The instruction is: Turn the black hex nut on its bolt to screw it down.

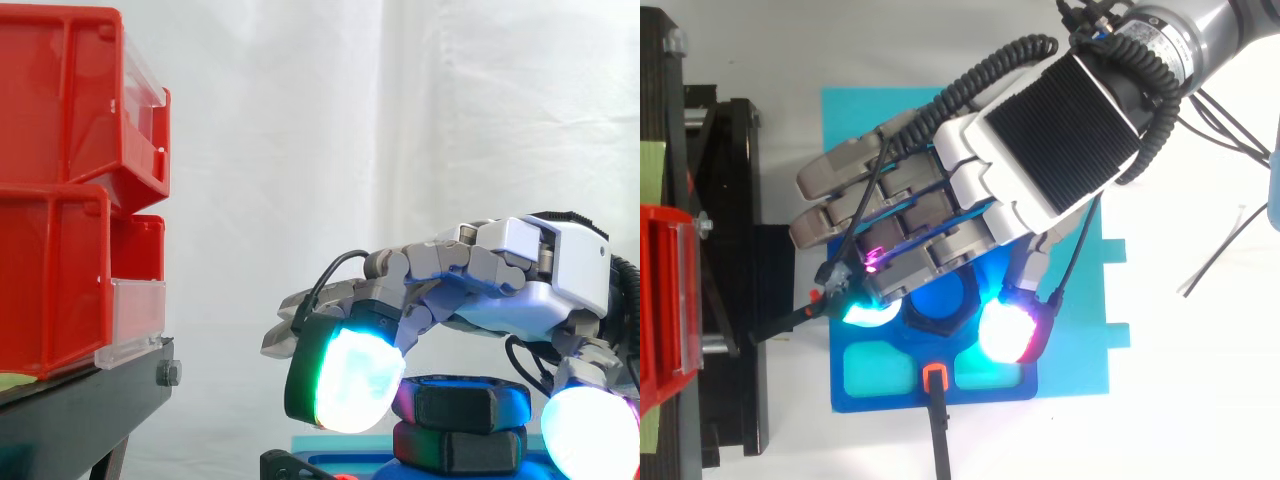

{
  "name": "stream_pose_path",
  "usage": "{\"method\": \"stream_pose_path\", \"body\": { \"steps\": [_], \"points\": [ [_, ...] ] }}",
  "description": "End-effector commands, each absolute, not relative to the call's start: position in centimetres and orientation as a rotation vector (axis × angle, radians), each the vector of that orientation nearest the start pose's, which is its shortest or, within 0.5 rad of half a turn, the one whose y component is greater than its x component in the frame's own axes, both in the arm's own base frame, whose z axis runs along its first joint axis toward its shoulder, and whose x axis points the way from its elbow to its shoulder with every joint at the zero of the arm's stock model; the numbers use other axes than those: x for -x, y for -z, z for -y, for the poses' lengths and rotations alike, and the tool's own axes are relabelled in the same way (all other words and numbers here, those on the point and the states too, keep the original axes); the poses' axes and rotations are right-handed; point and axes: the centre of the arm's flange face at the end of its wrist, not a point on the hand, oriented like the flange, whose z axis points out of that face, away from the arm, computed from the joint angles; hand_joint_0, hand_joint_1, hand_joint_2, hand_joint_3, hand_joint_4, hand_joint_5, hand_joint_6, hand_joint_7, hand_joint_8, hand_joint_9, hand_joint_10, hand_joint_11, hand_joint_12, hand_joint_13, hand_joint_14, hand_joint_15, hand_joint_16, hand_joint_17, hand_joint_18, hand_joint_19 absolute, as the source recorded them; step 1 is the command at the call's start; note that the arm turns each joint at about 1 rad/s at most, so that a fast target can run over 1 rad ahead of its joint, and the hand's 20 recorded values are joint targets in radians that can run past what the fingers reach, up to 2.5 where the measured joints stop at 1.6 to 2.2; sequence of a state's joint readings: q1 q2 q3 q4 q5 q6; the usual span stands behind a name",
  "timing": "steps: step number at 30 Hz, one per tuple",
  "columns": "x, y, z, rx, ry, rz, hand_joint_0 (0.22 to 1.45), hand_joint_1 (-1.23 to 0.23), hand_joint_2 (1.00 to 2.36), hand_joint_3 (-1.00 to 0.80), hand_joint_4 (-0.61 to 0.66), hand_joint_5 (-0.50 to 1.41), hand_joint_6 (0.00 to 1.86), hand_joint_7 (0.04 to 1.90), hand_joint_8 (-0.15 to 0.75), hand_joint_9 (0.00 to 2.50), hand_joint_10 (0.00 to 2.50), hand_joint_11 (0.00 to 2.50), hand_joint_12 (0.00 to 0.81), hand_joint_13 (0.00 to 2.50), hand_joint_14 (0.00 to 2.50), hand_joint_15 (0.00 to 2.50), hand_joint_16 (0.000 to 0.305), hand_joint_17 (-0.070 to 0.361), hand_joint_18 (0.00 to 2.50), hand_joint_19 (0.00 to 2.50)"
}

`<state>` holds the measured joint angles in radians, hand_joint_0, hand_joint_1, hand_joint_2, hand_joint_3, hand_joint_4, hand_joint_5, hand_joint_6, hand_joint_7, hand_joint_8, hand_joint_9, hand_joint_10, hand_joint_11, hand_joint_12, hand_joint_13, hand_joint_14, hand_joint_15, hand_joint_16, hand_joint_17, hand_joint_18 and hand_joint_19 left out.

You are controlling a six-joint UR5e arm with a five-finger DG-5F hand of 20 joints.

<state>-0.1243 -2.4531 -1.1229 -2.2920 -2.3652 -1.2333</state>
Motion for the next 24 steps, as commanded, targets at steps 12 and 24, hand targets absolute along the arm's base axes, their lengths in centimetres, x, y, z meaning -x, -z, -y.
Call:
{"method": "stream_pose_path", "body": {
  "steps": [12,24],
  "points": [
    [-77.3,-20.5,16.4,0.457,-0.642,-1.227,0.29,-0.45,1.0,-0.5,0.2,-0.21,0.5,0.78,0.29,0.61,0.01,0.23,0.416,0.4,0.01,0.15,0.069,0.155,0.23,0.21],
    [-77.0,-20.4,16.9,0.468,-0.649,-1.234,0.32,-0.3,1.0,-0.5,0.3,-0.13,0.5,1.01,0.301,0.69,0.01,0.25,0.41,0.43,0.0,0.16,0.067,0.15,0.22,0.22]
  ]
}}
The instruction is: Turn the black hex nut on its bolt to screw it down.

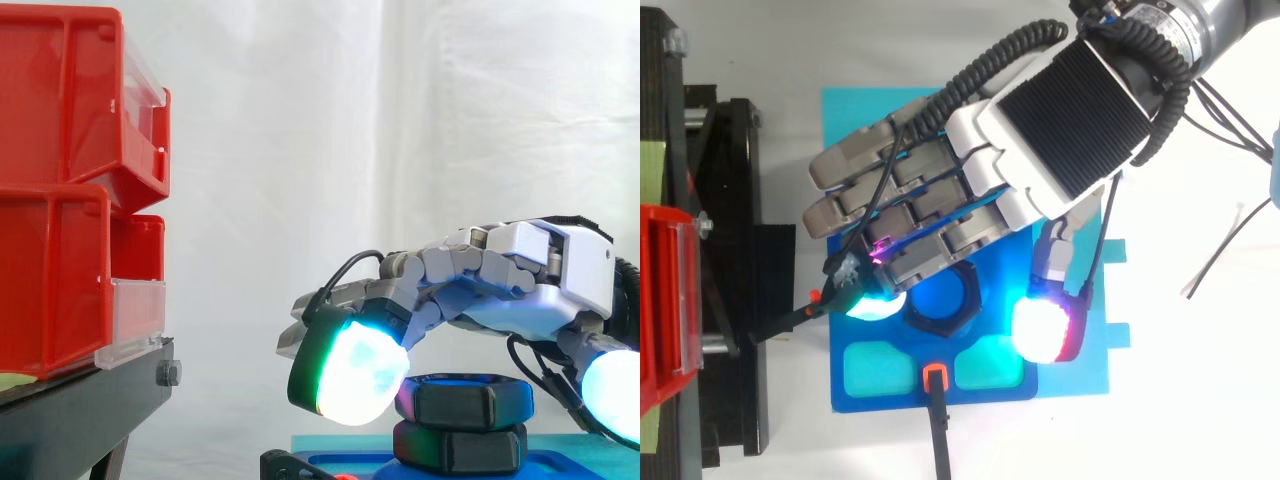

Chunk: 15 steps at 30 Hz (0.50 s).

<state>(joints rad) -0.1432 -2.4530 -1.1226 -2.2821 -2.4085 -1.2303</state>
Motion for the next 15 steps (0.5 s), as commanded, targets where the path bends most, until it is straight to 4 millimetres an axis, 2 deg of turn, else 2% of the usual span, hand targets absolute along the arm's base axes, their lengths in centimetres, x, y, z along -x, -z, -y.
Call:
{"method": "stream_pose_path", "body": {
  "steps": [1,8,15],
  "points": [
    [-77.0,-20.4,16.8,0.467,-0.649,-1.234,0.33,-0.29,1.0,-0.5,0.3,-0.13,0.5,1.02,0.304,0.69,0.01,0.26,0.409,0.44,0.01,0.16,0.066,0.149,0.22,0.22],
    [-77.5,-20.5,15.6,0.45,-0.65,-1.227,0.36,-0.36,1.0,-0.5,0.29,-0.13,0.5,1.01,0.293,0.7,0.01,0.26,0.392,0.45,0.01,0.16,0.061,0.138,0.23,0.22],
    [-77.4,-20.2,15.5,0.441,-0.659,-1.249,0.39,-0.37,1.0,-0.5,0.28,-0.13,0.5,1.02,0.281,0.71,0.01,0.27,0.378,0.45,0.01,0.16,0.058,0.131,0.24,0.23]
  ]
}}
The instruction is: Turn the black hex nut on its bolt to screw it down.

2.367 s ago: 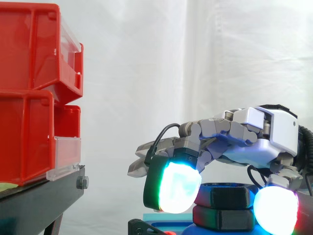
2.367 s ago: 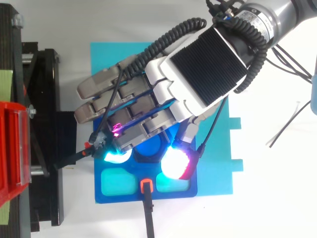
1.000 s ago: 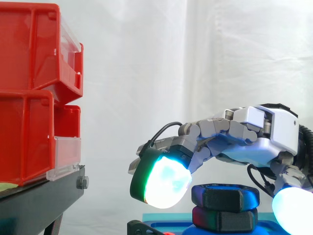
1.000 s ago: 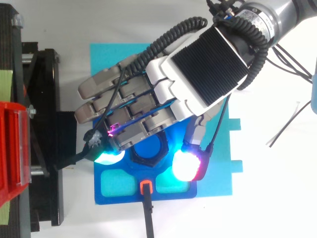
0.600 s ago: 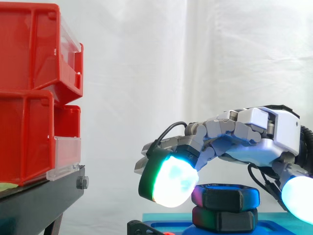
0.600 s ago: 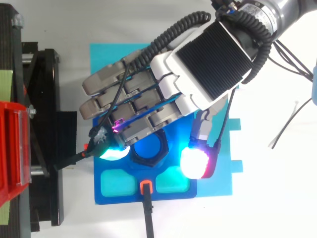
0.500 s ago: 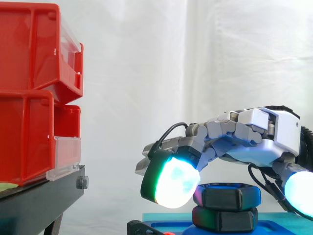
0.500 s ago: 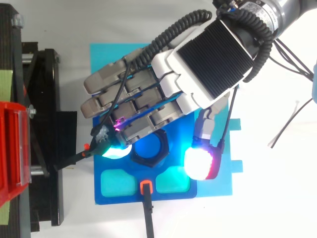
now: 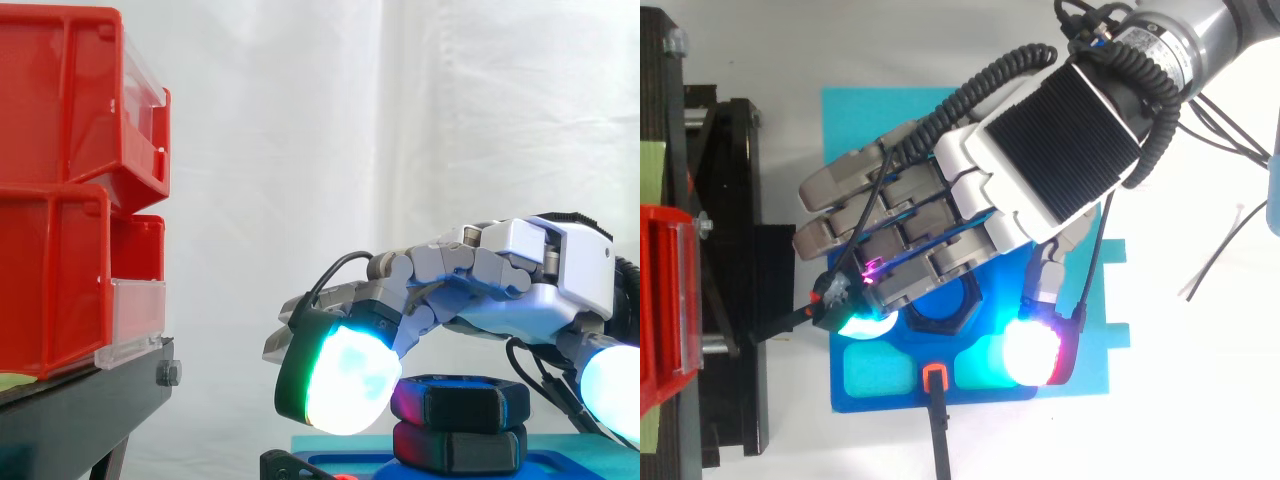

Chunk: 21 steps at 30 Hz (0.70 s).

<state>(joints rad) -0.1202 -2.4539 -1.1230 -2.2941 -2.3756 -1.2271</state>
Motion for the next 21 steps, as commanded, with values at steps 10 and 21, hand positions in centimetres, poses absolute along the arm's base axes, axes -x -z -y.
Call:
{"method": "stream_pose_path", "body": {
  "steps": [10,21],
  "points": [
    [-77.54,-20.19,14.69,0.447,-0.667,-1.247,0.4,-0.35,1.0,-0.5,0.29,-0.11,0.5,1.1,0.283,0.72,0.01,0.27,0.376,0.46,0.01,0.17,0.058,0.13,0.24,0.24],
    [-77.21,-19.61,14.89,0.443,-0.665,-1.255,0.42,-0.36,1.0,-0.5,0.26,-0.08,0.54,1.22,0.274,0.75,0.01,0.28,0.363,0.47,0.01,0.17,0.054,0.122,0.25,0.24]
  ]
}}
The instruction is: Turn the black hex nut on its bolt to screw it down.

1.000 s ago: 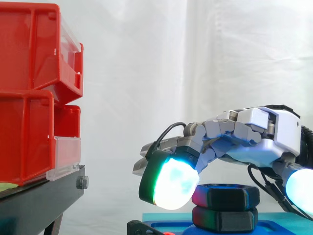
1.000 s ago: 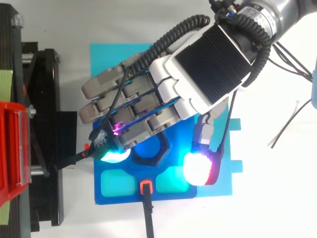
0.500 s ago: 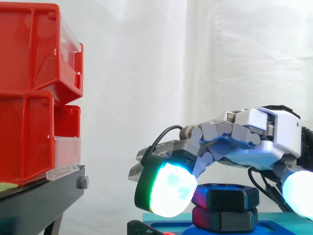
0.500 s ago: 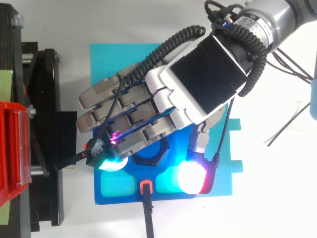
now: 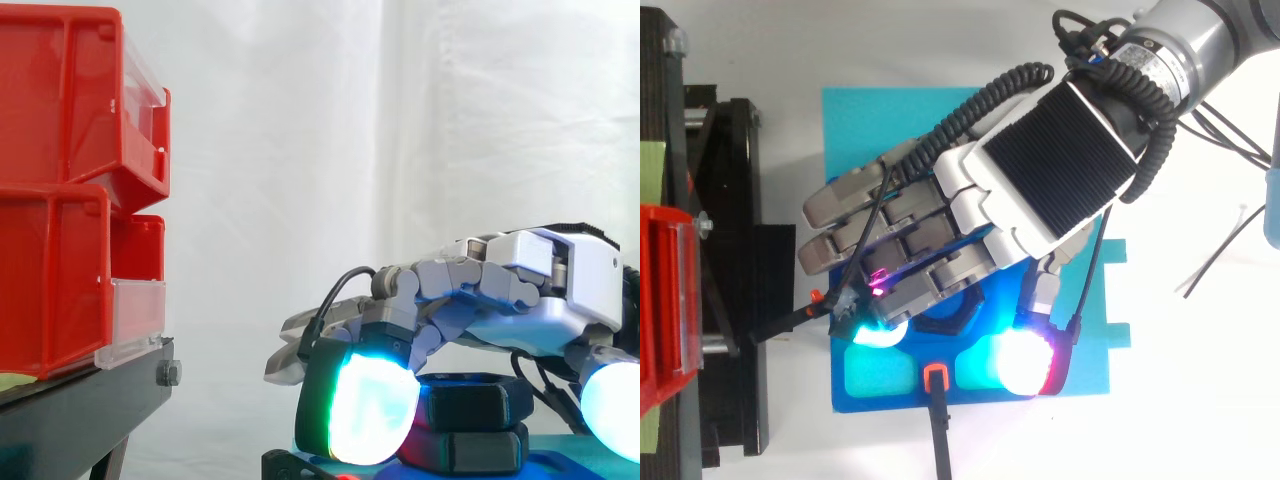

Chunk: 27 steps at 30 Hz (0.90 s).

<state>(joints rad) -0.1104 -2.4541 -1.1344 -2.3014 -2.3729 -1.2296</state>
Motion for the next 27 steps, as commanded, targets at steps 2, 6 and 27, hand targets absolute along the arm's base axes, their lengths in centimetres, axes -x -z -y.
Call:
{"method": "stream_pose_path", "body": {
  "steps": [2,6,27],
  "points": [
    [-77.2,-19.6,15.1,0.445,-0.663,-1.253,0.42,-0.36,1.0,-0.5,0.26,-0.08,0.55,1.21,0.274,0.75,0.01,0.28,0.36,0.47,0.01,0.17,0.054,0.121,0.26,0.24],
    [-77.1,-19.6,15.3,0.444,-0.662,-1.254,0.42,-0.36,1.0,-0.5,0.25,-0.08,0.56,1.2,0.271,0.76,0.01,0.28,0.36,0.47,0.01,0.18,0.053,0.119,0.26,0.24],
    [-76.9,-19.6,16.3,0.444,-0.655,-1.254,0.43,-0.36,1.0,-0.5,0.24,-0.07,0.57,1.19,0.27,0.78,0.01,0.28,0.357,0.49,0.01,0.17,0.052,0.117,0.27,0.24]
  ]
}}
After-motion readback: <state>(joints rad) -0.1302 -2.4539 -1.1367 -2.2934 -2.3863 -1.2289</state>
